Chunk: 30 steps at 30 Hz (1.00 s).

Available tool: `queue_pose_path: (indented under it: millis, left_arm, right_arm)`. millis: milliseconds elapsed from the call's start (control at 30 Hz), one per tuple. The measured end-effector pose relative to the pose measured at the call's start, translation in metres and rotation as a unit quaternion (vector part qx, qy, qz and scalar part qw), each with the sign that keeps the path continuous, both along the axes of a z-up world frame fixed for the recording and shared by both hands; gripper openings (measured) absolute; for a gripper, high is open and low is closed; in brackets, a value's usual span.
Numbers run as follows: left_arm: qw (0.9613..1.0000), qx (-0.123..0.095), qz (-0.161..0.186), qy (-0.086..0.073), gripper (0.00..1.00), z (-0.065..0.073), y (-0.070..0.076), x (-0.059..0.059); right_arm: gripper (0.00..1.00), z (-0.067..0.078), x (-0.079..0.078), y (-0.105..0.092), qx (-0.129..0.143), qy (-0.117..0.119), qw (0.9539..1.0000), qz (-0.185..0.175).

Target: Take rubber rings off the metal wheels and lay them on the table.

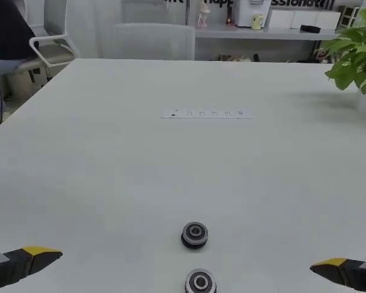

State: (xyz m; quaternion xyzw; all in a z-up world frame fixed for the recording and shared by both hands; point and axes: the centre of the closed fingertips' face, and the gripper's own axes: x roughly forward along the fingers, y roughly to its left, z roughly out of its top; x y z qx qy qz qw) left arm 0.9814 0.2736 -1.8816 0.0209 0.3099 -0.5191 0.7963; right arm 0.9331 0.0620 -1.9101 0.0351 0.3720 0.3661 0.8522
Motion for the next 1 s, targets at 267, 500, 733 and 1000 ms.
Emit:
queue_pose_path:
  millis: [267, 500, 733, 1000]
  left_arm:
    - [1.0000, 0.002, -0.001, 0.000, 0.98, -0.0005, 0.0000, -0.0003]
    - [1.0000, 0.001, 0.002, 0.000, 0.98, -0.0003, 0.0002, 0.0002]
    - [1.0000, 0.002, -0.002, 0.002, 0.97, -0.0012, -0.0001, -0.0006]
    - [1.0000, 0.002, -0.004, 0.000, 0.97, -0.0007, -0.0007, -0.0006]
  right_arm:
    - [0.99, 0.0004, 0.0003, 0.0002, 0.000, -0.001, 1.0000, -0.001]
    - [0.99, 0.0005, 0.0000, 0.0006, 0.000, 0.000, 1.0000, 0.000]
    - [0.99, 0.0012, 0.0003, 0.0011, 0.001, -0.001, 1.0000, -0.002]
    - [0.99, 0.0011, 0.0007, 0.0011, 0.000, -0.002, 1.0000, -0.001]
